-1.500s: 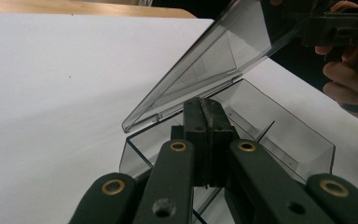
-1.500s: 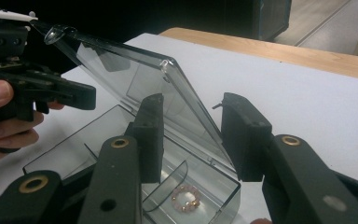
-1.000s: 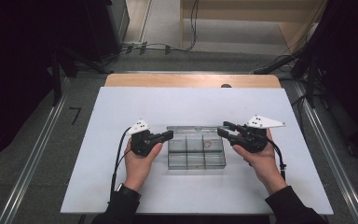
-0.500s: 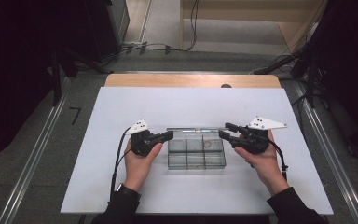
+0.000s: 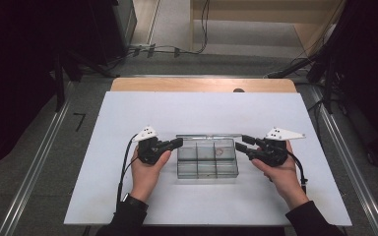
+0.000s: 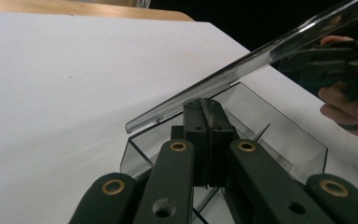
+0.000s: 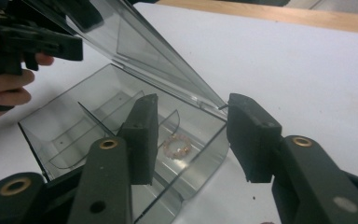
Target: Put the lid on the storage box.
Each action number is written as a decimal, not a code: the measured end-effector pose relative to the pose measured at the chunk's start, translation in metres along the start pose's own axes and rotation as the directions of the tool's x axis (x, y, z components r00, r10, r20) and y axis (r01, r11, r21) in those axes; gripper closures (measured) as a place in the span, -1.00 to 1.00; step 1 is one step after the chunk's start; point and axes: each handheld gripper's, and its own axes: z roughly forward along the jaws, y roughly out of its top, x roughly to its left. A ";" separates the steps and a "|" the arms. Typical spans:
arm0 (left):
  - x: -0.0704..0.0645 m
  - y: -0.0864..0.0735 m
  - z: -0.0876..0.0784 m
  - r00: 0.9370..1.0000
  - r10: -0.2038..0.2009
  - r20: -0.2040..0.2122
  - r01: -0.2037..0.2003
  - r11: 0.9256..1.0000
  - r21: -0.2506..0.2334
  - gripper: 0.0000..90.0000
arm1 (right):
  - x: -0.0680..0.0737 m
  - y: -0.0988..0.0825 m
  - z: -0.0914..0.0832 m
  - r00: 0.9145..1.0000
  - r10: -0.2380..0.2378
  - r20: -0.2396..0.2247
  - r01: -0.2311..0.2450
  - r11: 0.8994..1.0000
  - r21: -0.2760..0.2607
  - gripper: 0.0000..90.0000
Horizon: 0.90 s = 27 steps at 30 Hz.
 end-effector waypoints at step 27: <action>-0.002 -0.001 -0.001 1.000 -0.002 0.014 0.003 1.000 -0.008 0.98 | 0.002 -0.001 0.006 0.999 0.042 -0.031 -0.042 0.999 -0.008 0.95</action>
